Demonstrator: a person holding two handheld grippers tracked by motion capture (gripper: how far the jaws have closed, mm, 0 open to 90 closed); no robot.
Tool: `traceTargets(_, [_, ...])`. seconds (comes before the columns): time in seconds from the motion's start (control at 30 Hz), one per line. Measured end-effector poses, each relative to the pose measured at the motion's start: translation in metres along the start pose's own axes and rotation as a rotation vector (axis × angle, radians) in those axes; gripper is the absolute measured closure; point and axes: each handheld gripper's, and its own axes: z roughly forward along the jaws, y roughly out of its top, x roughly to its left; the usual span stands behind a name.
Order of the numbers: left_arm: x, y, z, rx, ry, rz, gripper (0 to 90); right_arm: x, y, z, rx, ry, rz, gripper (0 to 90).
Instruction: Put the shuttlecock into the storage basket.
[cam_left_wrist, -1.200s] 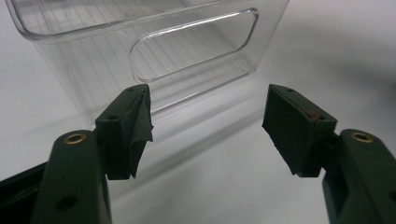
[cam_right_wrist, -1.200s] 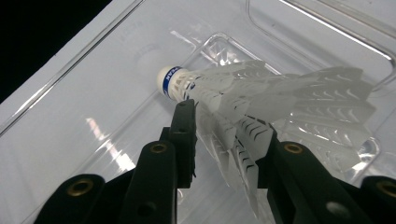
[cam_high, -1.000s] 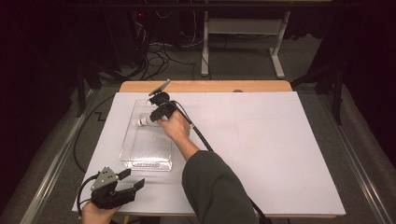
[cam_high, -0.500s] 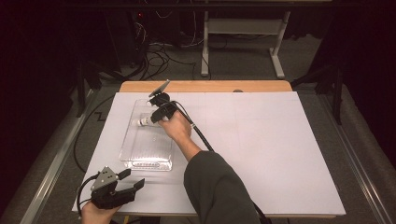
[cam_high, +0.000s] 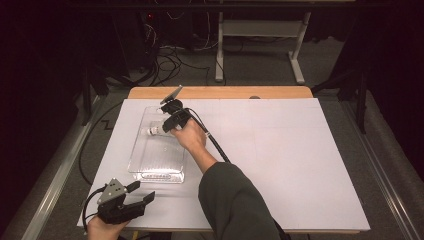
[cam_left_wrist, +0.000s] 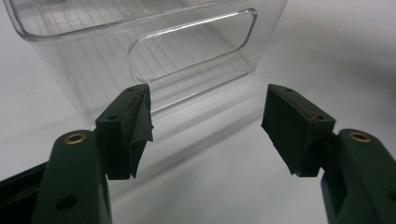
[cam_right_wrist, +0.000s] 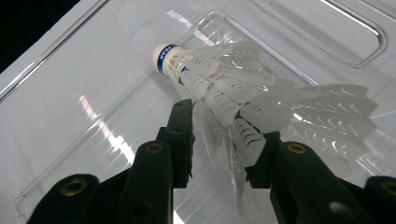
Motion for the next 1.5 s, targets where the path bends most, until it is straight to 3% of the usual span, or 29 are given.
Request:
traceTargets(0.77, [0.0012, -0.0002, -0.0002, -0.007, 0.002, -0.011, 33.9, 0.0018, -0.0027, -0.0024, 0.016, 0.003, -0.007, 69.5])
traceTargets(1.5, [0.0013, -0.0001, -0.0002, -0.006, 0.003, -0.011, 34.0, -0.0004, -0.0042, -0.0082, 0.033, -0.015, 0.020, 69.5])
